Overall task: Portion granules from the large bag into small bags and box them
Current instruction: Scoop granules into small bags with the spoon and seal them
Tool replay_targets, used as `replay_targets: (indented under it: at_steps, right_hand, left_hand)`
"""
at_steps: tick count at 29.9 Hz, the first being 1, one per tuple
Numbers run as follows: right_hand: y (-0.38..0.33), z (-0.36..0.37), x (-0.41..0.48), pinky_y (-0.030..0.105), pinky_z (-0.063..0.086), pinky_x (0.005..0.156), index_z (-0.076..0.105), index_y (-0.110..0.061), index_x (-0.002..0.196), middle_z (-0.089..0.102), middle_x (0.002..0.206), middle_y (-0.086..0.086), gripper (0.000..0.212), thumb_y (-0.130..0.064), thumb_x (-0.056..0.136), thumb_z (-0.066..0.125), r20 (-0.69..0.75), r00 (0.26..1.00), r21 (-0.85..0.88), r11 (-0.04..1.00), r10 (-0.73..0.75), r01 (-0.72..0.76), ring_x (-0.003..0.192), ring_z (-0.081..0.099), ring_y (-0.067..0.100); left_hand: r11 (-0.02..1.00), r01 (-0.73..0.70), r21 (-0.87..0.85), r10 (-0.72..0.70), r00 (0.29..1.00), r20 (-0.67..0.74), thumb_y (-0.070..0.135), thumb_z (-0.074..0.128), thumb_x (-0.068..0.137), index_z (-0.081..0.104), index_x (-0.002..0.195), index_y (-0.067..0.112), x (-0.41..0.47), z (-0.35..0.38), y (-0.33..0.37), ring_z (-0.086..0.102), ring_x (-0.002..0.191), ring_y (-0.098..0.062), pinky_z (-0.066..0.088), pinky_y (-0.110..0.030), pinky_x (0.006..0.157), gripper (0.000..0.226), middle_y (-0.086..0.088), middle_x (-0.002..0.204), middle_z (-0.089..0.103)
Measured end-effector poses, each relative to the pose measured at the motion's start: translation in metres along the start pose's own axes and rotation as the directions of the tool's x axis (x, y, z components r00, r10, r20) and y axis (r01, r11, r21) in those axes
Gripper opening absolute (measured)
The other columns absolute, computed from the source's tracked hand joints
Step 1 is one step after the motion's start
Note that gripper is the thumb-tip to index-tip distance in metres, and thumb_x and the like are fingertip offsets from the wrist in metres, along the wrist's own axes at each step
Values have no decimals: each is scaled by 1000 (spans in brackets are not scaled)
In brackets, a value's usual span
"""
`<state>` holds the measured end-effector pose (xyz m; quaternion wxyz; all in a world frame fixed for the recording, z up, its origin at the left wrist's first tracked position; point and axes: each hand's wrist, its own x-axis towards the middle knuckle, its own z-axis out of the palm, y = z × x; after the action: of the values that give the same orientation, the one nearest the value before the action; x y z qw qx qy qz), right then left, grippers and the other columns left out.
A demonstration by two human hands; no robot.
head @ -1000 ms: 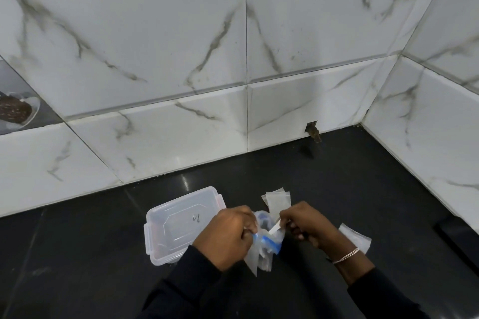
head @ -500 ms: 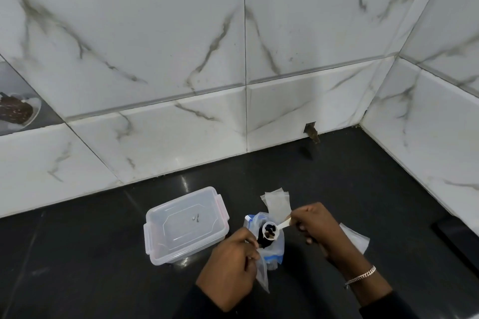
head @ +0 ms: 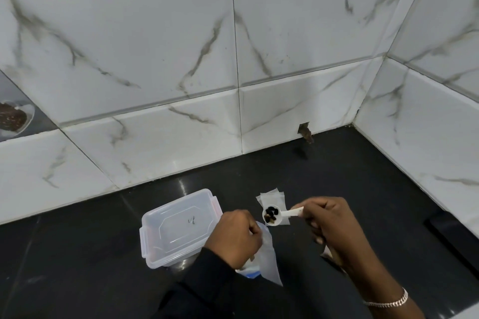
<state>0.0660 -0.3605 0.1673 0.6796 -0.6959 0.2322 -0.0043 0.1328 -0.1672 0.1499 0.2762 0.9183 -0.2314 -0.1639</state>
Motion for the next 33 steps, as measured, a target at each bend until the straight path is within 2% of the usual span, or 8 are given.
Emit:
replay_targets:
  at_steps: [5, 8, 11, 13, 16, 18, 26, 33]
  right_hand:
    - [8, 14, -29, 15, 41, 48, 78, -20, 79, 65, 59, -7, 24, -5, 91, 64, -45, 965, -331, 915, -259, 230, 49, 56, 5]
    - [24, 28, -44, 9, 45, 54, 77, -19, 81, 68, 64, -12, 21, -2, 88, 67, -86, 914, -428, 843, -397, 326, 60, 62, 1]
    - [45, 38, -49, 4, 44, 54, 77, -16, 85, 65, 61, -15, 22, 5, 82, 72, -85, 835, -516, 741, -544, 430, 61, 64, 0]
    - [56, 42, -49, 2, 46, 58, 75, -16, 93, 64, 71, -21, 26, 7, 79, 75, -37, 817, -551, 694, -575, 464, 67, 65, -6]
    - [65, 45, -50, 3, 47, 59, 75, -12, 98, 65, 74, -18, 18, -10, 82, 68, -24, 791, -548, 670, -611, 500, 66, 63, -6]
    - [64, 46, -51, 2, 46, 59, 75, -11, 99, 66, 73, -15, 23, -19, 83, 60, -16, 774, -540, 657, -633, 526, 65, 62, -7]
    - [72, 46, -55, -3, 42, 70, 71, -12, 106, 68, 74, -8, 28, -20, 82, 60, 97, 756, -572, 585, -648, 575, 68, 58, -4]
    - [75, 46, -56, -11, 33, 78, 71, -13, 105, 68, 75, -11, 29, -24, 81, 60, 162, 732, -620, 509, -661, 597, 79, 46, -18]
  left_hand:
    - [998, 66, -10, -66, 998, -17, 20, 64, 86, 74, 94, 17, 6, 11, 3, 61, 84, -8, 52, -17, 71, 13, 5, 99, 65]
    - [994, 106, -17, -107, 994, -18, 21, 65, 84, 70, 92, 14, 7, 13, 4, 61, 83, -11, 51, -20, 72, 12, 1, 94, 66]
    - [993, 116, -32, -117, 992, -40, 21, 66, 85, 72, 94, 14, 6, 15, 3, 60, 80, -8, 45, -11, 63, 13, 2, 97, 66]
    - [992, 118, -45, -120, 992, -45, 23, 67, 86, 72, 97, 15, 5, 16, 1, 58, 78, -6, 40, -9, 62, 14, 3, 100, 66]
    - [989, 140, -51, -142, 988, -53, 23, 67, 86, 71, 102, 16, 4, 17, -2, 57, 82, -7, 40, -12, 67, 18, 4, 102, 66]
    - [988, 149, -44, -151, 987, -52, 24, 67, 86, 71, 102, 15, 5, 17, -2, 56, 83, -8, 41, -16, 71, 19, 3, 103, 66]
    - [985, 169, -30, -170, 985, -34, 27, 67, 87, 70, 108, 16, 4, 17, -4, 55, 88, -8, 46, -19, 81, 24, 4, 108, 66]
    - [980, 198, -9, -198, 980, 14, 25, 68, 87, 65, 114, 17, 1, 14, -4, 61, 105, -14, 50, -26, 94, 28, 1, 115, 64]
